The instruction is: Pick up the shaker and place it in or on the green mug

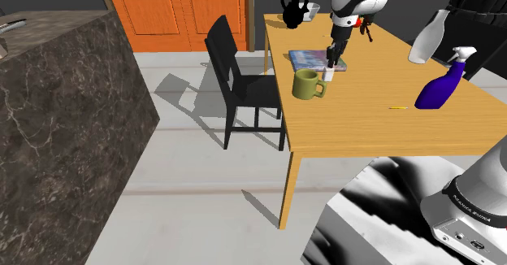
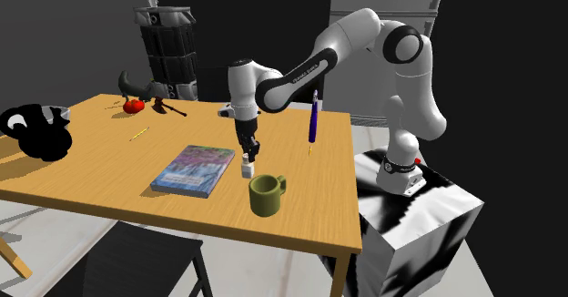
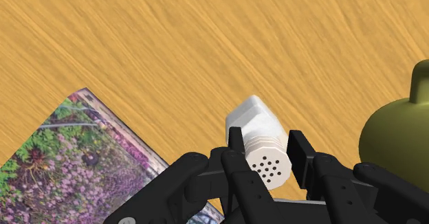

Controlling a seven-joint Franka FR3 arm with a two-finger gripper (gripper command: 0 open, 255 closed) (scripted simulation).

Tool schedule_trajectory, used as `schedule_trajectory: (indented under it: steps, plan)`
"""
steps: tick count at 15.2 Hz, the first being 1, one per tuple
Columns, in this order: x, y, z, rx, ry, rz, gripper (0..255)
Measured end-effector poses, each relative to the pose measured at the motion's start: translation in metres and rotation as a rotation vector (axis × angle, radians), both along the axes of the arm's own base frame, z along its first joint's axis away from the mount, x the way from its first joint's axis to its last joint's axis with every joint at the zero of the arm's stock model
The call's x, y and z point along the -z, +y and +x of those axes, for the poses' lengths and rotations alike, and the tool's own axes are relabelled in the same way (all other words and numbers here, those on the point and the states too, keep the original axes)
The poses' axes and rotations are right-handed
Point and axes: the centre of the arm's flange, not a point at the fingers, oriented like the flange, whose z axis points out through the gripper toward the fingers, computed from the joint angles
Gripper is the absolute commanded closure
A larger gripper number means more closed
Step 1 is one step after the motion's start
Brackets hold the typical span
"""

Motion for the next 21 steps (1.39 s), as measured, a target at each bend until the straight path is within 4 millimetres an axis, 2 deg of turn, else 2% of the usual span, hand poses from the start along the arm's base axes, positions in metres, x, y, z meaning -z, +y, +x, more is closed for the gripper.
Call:
schedule_trajectory:
  steps: [21]
  plan:
    - [-0.111,0.000,0.001,0.000,0.000,0.000,255]
